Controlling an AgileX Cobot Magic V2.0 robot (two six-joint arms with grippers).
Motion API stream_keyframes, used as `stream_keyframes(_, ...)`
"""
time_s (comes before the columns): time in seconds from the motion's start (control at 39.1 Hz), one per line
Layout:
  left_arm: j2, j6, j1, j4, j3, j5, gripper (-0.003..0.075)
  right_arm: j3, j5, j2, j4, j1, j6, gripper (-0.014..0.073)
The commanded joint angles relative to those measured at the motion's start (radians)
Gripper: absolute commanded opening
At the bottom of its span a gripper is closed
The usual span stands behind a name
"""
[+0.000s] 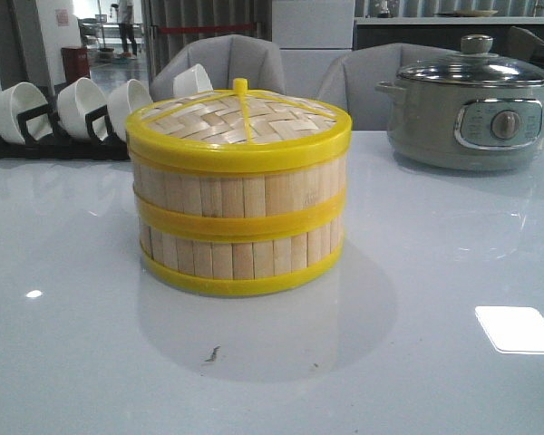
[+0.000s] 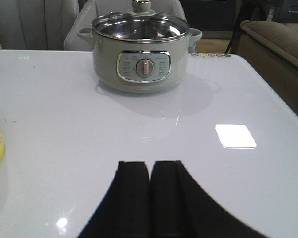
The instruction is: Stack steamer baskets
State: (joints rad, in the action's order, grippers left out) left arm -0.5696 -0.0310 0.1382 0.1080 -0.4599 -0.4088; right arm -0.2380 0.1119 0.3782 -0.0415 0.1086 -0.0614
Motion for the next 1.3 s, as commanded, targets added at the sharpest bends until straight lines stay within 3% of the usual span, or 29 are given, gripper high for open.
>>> stream_keyframes(0.0,0.002,0.006,0.006,0.004,-0.029,0.081,0.0085,-0.030,-0.096,0.004,-0.010,0.004,0.012,0.0055)
stream_keyframes(0.46,0.005,0.006,0.004,-0.012,-0.029,0.083,0.0085,-0.030,-0.096,0.004,-0.010,0.004,0.012,0.0055)
stream_keyframes(0.59,0.043,0.006,0.002,-0.012,-0.023,0.154,0.0086,-0.030,-0.096,0.004,-0.010,0.004,0.012,0.0055)
stream_keyframes(0.87,0.257,0.006,-0.010,-0.015,0.160,0.402,0.0085,-0.030,-0.096,0.004,-0.010,0.004,0.012,0.0055)
stream_keyframes(1.28,0.495,0.006,-0.115,-0.004,0.377,0.442,0.0085,-0.030,-0.096,0.004,-0.010,0.004,0.012,0.0055)
